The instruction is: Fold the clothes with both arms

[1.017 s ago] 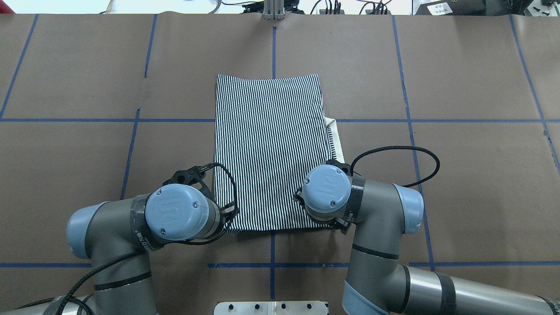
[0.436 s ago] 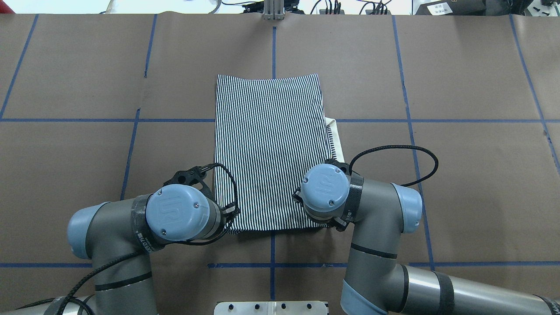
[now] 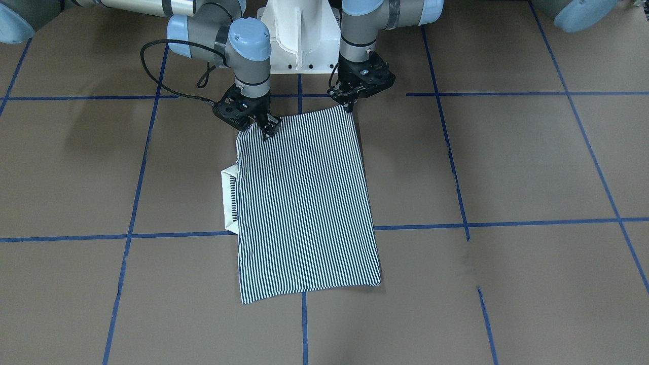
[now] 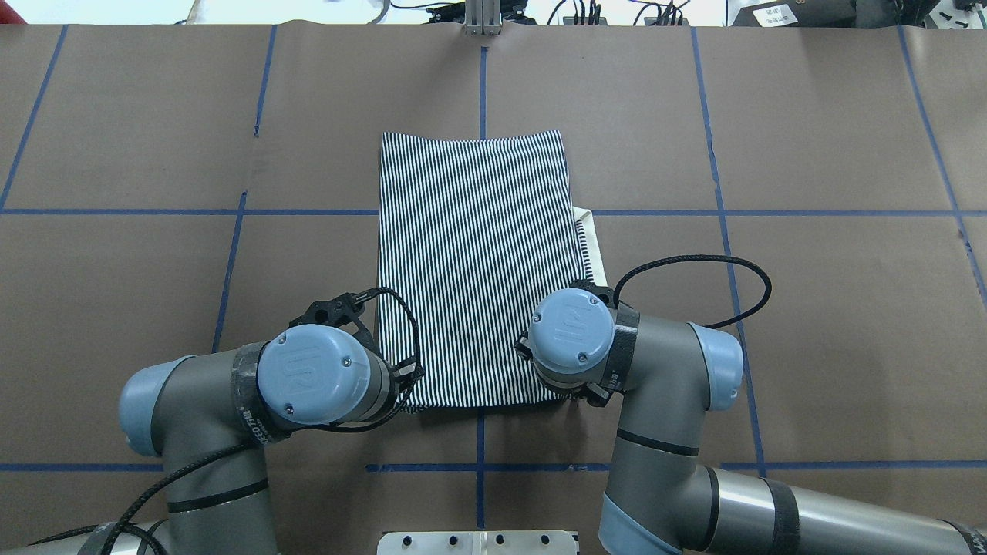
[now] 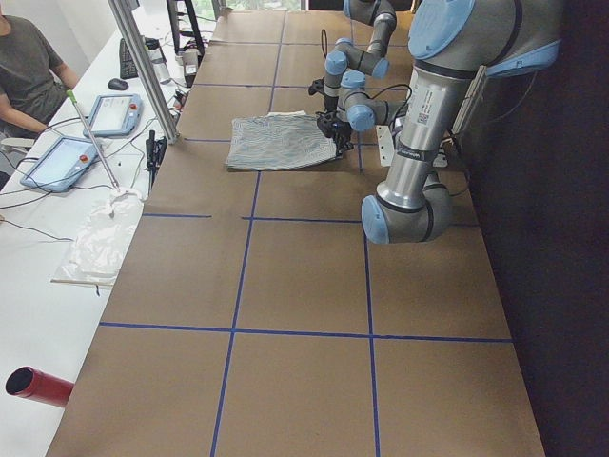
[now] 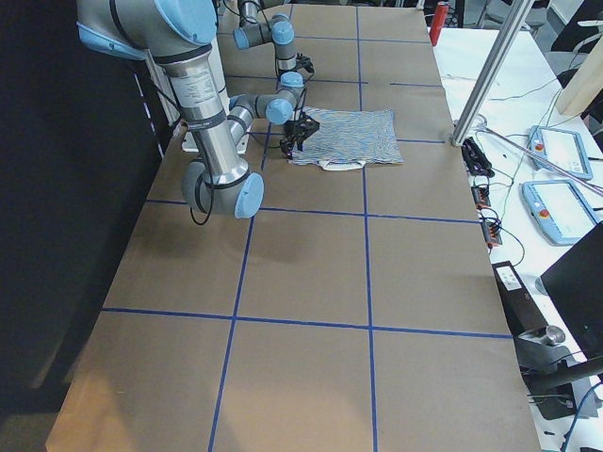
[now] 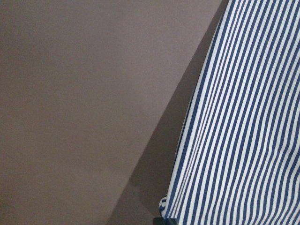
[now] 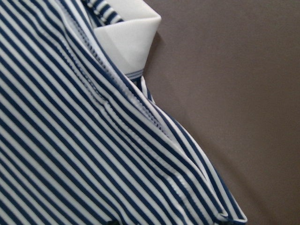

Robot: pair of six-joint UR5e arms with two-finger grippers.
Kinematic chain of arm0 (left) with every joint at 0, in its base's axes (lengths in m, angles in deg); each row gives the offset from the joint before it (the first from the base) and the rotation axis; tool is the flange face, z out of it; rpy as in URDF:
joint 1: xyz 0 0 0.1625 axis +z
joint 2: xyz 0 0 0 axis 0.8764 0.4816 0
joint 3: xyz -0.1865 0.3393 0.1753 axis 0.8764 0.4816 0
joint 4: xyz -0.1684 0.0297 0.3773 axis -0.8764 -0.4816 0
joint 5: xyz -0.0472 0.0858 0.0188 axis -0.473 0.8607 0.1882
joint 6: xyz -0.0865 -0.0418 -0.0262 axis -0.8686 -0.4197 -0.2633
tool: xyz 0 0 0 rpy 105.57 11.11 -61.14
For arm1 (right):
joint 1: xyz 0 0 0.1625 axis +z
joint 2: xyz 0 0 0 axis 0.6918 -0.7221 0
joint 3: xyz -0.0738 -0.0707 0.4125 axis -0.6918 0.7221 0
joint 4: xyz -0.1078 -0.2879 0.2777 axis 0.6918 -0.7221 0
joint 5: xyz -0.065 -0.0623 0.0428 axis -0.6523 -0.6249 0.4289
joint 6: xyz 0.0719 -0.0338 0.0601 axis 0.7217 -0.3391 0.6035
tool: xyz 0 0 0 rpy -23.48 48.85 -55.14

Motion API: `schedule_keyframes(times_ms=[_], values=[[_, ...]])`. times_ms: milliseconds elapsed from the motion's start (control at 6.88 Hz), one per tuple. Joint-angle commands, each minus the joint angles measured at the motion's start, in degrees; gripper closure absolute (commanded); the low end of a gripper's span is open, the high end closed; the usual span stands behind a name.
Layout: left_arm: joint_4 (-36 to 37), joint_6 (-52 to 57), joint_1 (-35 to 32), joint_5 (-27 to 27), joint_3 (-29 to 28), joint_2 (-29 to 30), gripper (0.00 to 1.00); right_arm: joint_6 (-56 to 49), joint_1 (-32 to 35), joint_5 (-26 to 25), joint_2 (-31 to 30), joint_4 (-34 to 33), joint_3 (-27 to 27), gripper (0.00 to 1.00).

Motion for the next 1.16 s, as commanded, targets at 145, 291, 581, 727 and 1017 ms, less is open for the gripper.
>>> schedule_keyframes(times_ms=[145,291,581,727,1017], values=[[0.0,0.0,0.1,0.0,0.0,0.0,1.00,0.0,0.1,-0.2,0.7,0.0,-0.3,1.00],[0.0,0.1,0.0,0.1,-0.1,0.0,1.00,0.2,0.1,-0.8,1.6,0.0,-0.1,1.00],[-0.1,0.1,-0.2,0.1,0.0,0.0,1.00,0.3,0.1,-1.1,1.7,0.1,-0.3,1.00],[0.0,0.1,-0.1,0.0,0.4,0.0,1.00,0.6,0.1,-1.2,1.7,0.4,-0.9,1.00],[0.3,0.2,0.6,0.2,2.7,-0.6,1.00,0.7,-0.1,-1.8,0.4,-0.2,-4.8,1.00]])
